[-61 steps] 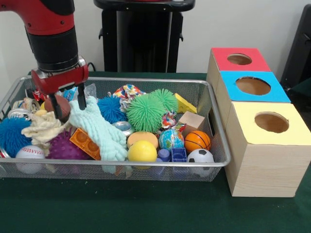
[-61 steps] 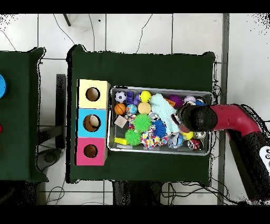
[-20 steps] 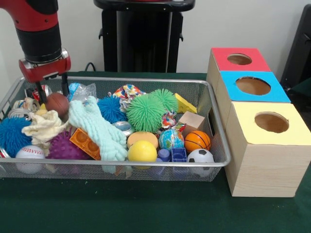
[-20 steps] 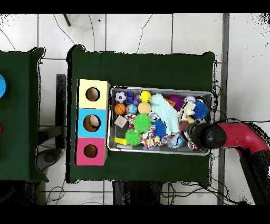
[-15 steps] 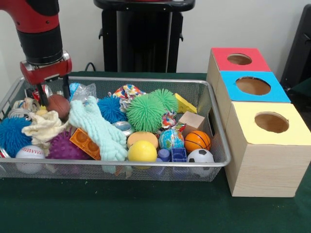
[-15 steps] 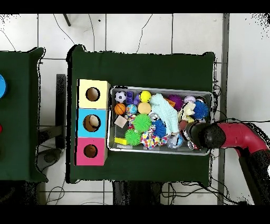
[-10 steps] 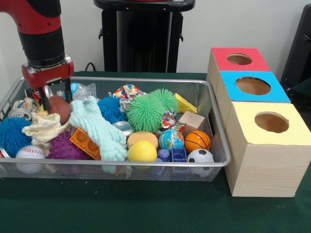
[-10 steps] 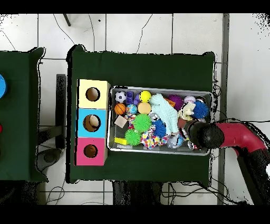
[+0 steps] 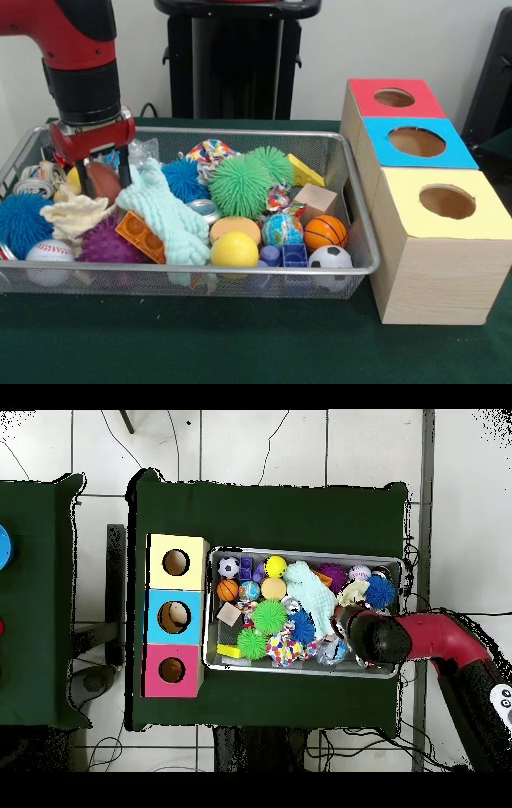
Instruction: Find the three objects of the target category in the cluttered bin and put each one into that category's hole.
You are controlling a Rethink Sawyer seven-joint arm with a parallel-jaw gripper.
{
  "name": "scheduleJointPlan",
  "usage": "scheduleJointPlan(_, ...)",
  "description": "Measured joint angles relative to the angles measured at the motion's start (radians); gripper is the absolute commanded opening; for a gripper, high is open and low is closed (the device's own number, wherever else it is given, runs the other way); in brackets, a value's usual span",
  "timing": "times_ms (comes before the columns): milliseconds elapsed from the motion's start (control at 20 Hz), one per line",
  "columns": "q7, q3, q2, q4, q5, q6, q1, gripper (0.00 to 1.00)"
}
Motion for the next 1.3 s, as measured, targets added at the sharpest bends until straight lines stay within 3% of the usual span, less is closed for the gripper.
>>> scheduleJointPlan(450,0.0,-0.004,-0.013,0.006,0.001,0.0,0.007,1.0)
scheduleJointPlan(700,0.0,-0.003,-0.053,0.032,0.068,0.023,0.007,1.0)
scheduleJointPlan(750,0.0,-0.001,-0.082,0.049,0.12,0.052,0.006,1.0)
scheduleJointPlan(1050,0.0,0.024,-0.164,0.088,0.254,0.137,0.001,1.0)
scheduleJointPlan(1300,0.0,0.052,-0.198,0.096,0.297,0.151,0.0,1.0)
